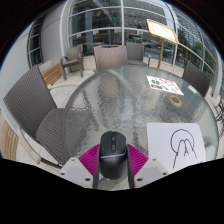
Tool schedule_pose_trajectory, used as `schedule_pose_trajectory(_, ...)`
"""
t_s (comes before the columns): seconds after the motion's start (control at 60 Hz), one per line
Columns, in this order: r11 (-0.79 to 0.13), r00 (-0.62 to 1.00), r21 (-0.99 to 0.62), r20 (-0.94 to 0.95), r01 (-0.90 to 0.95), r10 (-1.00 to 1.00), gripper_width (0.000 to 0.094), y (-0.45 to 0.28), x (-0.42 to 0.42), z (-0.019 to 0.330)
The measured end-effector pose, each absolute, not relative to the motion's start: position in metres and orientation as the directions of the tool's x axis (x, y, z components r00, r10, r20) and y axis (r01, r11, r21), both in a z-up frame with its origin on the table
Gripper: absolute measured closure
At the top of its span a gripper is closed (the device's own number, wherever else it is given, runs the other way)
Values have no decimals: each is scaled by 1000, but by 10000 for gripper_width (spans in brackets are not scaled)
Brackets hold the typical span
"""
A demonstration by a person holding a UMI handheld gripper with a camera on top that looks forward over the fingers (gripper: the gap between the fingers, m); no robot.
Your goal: Arrange mouse
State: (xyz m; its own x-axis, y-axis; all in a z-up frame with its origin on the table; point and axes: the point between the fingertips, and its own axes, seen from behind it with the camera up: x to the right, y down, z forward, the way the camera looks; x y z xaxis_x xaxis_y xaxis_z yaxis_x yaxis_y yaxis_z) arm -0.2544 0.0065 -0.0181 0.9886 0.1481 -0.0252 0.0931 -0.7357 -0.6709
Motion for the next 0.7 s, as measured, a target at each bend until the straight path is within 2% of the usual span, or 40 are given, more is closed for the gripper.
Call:
schedule_pose_trajectory(0.1,-736,987,-670,-25,102,159,628,8,-252,-16)
schedule_pose_trajectory(0.2,-752,985,-647,-14,124,174,630,1,-253,-14)
schedule_pose_trajectory(0.25,-735,981,-663,-4,144,196,629,9,-249,7)
schedule_pose_trajectory(0.433,-532,980,-834,48,145,192,627,48,-195,205)
schedule_pose_trajectory(0.517,-451,987,-885,55,117,148,628,57,-159,255)
schedule_pose_trajectory(0.583,-431,991,-895,78,116,105,629,61,-123,266)
schedule_pose_trajectory(0.617,-432,993,-895,85,113,85,629,60,-102,258)
schedule_pose_trajectory(0.633,-443,993,-890,85,111,76,629,61,-83,268)
schedule_pose_trajectory(0.7,-490,996,-868,74,85,42,630,53,-54,228)
